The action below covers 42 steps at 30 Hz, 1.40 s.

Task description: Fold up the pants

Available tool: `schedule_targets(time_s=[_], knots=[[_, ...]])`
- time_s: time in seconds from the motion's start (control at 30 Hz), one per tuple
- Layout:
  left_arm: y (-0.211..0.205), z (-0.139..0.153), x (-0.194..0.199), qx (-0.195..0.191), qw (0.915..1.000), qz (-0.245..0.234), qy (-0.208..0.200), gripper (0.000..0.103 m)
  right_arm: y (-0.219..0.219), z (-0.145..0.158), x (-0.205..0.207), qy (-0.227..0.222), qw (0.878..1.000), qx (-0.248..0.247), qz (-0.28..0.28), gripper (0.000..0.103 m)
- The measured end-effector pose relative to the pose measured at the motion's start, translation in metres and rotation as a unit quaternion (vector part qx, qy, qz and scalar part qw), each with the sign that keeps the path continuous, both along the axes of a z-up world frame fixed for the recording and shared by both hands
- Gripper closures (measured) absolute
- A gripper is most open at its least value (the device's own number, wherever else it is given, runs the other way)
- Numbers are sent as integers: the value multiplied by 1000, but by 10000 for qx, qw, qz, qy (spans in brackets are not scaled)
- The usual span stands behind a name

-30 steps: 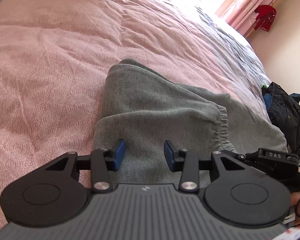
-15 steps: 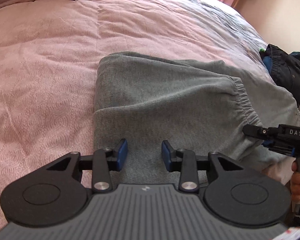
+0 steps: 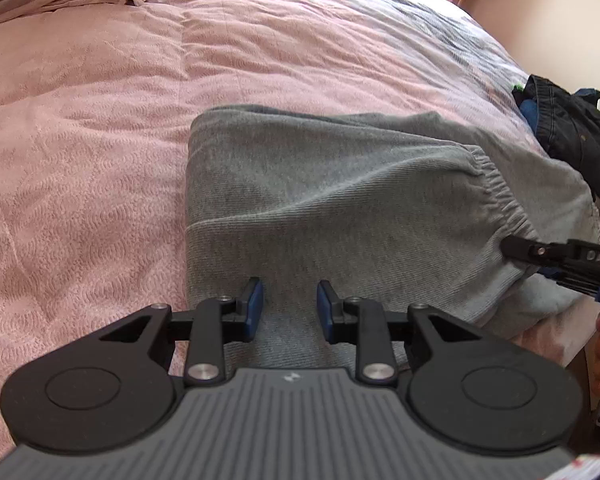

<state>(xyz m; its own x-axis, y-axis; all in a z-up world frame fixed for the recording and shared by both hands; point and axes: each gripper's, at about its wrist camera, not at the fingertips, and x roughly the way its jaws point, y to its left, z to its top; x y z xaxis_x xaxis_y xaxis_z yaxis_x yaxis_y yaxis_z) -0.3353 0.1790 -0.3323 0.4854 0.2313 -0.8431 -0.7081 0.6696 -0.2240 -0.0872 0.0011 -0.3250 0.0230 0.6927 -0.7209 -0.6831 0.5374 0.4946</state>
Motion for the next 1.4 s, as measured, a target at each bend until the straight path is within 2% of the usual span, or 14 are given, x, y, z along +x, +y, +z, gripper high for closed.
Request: schedule_targets(time_s=[0.1, 0.2, 0.33, 0.5, 0.67, 0.77, 0.8, 0.87, 0.97, 1.07, 1.13, 1.23, 1.3, 1.4], knots=[[0, 0, 1, 23, 10000, -51, 41, 79, 1, -9, 5, 357, 9991, -61, -200, 78], [3, -1, -1, -26, 10000, -81, 2, 79, 4, -3, 2, 132, 9998, -124, -10, 78], [5, -1, -1, -57, 9999, -132, 16, 79, 7, -7, 8, 290, 9995, -129, -93, 78], [4, 1, 0, -83, 9998, -164, -40, 79, 0, 21, -8, -405, 9988, 247, 150, 79], [2, -2, 7, -60, 9996, -283, 78, 79, 4, -10, -1, -150, 9988, -467, -58, 78], [3, 8, 4, 55, 9991, -383, 164, 79, 20, 0, 8, -42, 9953, -967, 74, 63], [7, 13, -1, 83, 9992, -335, 189, 79, 21, 8, 10, -182, 9936, -1113, 79, 57], [15, 27, -10, 254, 9994, -203, 132, 79, 25, 30, 9, -871, 9887, -1223, 17, 57], [32, 42, -12, 589, 9983, -2, 10, 79, 38, 54, 2, -1921, 9774, -871, 103, 57], [49, 38, 9, 806, 9967, 26, -36, 79, 69, 49, -9, -2091, 9751, -385, 636, 58], [60, 28, 31, 923, 9956, -11, -128, 79, 91, 36, -17, -2192, 9709, -222, 934, 65], [75, 1, 63, 963, 9953, -99, -31, 79, 124, -4, -20, -2449, 9609, -549, 1169, 77], [84, -20, 81, 988, 9947, -158, 221, 79, 132, -26, -10, -2519, 9583, -639, 1191, 77], [90, -29, 89, 1021, 9942, -138, 296, 79, 136, -26, 5, -2421, 9618, -782, 1008, 77]])
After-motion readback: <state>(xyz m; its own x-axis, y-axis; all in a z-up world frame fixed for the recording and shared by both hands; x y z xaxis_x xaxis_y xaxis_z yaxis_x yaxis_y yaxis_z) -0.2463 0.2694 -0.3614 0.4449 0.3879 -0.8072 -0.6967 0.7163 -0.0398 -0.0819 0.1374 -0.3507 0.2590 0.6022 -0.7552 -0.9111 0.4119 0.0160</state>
